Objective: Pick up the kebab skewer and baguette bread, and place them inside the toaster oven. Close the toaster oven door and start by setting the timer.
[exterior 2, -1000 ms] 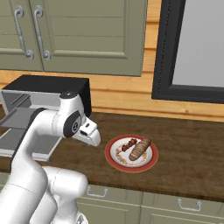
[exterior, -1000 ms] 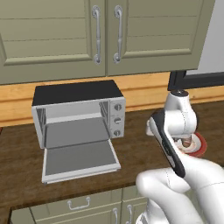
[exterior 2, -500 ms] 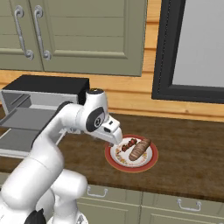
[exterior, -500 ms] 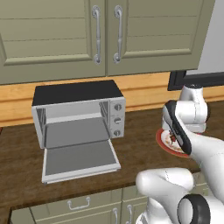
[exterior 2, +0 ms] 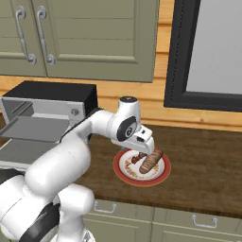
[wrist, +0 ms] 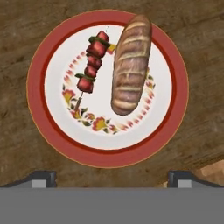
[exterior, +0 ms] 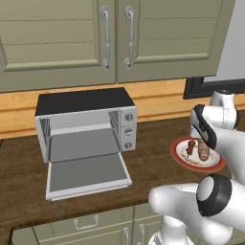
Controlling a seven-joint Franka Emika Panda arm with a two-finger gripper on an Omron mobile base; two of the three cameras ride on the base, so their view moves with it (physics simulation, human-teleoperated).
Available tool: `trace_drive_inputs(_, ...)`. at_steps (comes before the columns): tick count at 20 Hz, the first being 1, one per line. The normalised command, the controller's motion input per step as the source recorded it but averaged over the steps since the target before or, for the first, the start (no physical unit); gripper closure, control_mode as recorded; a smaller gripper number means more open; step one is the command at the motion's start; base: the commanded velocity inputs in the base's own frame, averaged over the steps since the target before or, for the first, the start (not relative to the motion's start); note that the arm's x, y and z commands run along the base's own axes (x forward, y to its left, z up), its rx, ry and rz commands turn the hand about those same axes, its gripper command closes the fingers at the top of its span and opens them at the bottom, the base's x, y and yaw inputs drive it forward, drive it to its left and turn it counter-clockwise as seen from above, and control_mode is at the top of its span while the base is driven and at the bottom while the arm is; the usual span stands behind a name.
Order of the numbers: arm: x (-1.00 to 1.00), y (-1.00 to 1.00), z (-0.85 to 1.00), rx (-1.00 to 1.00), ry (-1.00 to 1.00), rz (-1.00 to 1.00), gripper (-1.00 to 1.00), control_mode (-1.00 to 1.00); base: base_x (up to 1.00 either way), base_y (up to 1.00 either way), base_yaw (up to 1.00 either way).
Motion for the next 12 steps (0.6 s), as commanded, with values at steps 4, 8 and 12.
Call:
trace_drive_inputs(4, 0.3, -0.36, -0.18, 0.0, 0.0, 0.05, -1.0, -1.0, 0.0, 0.0, 0.0)
trace_drive_inputs(8, 0.42, -0.23, -0.24, 0.0, 0.0, 0.01, -1.0, -1.0, 0.0, 0.0, 0.0)
trace_drive_inputs(12, 0.48, -0.19, -0.33, 0.0, 0.0, 0.0, -1.0, -1.0, 0.0, 0.0, 0.0)
